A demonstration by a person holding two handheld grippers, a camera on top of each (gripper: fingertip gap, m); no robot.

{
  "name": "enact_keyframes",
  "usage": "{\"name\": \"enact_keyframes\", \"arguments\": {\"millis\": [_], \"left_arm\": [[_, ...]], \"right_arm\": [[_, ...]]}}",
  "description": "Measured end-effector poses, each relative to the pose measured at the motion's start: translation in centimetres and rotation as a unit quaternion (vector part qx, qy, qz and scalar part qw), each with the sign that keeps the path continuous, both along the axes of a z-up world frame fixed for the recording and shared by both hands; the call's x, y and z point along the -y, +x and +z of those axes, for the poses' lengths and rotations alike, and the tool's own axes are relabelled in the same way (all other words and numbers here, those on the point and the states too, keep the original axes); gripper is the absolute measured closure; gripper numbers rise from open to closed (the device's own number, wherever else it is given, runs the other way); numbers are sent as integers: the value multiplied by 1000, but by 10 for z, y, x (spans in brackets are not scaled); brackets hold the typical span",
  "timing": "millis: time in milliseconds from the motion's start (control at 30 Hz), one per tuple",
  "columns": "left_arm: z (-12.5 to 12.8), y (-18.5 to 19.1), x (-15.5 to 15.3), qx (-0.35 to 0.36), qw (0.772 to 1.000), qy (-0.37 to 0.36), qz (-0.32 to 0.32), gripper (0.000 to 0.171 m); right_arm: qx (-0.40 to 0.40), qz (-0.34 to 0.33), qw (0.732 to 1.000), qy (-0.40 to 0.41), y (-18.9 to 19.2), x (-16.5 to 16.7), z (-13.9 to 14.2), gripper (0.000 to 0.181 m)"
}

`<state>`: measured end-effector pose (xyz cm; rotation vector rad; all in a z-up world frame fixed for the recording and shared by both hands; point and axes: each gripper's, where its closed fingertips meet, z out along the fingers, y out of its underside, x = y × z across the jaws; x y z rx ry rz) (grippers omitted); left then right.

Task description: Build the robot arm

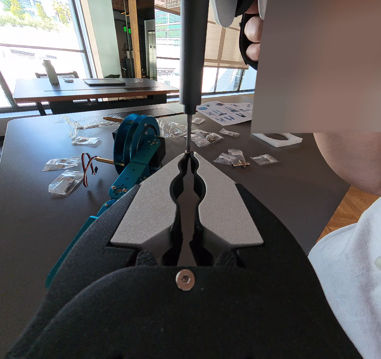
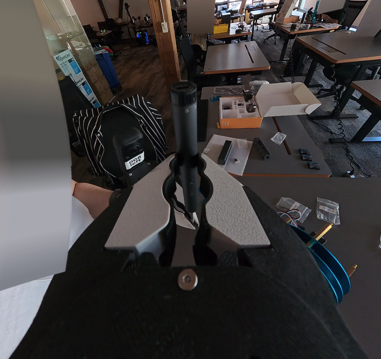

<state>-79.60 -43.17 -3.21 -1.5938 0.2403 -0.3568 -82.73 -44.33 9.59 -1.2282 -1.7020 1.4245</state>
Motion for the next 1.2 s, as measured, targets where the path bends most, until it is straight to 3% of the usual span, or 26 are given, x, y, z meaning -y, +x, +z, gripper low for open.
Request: {"name": "enact_keyframes", "arguments": {"millis": [467,900,967,1100,1200], "left_arm": [[-9,13,2,-1,999,-24,-43,170],[-11,-3,5,1,999,-33,-23,141],[4,-22,10,-11,1000,-14,-4,139],[61,-51,12,-2,1000,20,-24,128],[72,-60,-2,-45,998,-6,-53,127]], "right_arm": [[34,29,999,-3,1,2,-12,165],[24,30,999,-3,-5,-1,-17,165],[16,36,999,6,-11,-2,-16,165],[9,36,999,32,-30,-5,-18,165],[1,25,998,60,-44,-11,-22,165]]}}
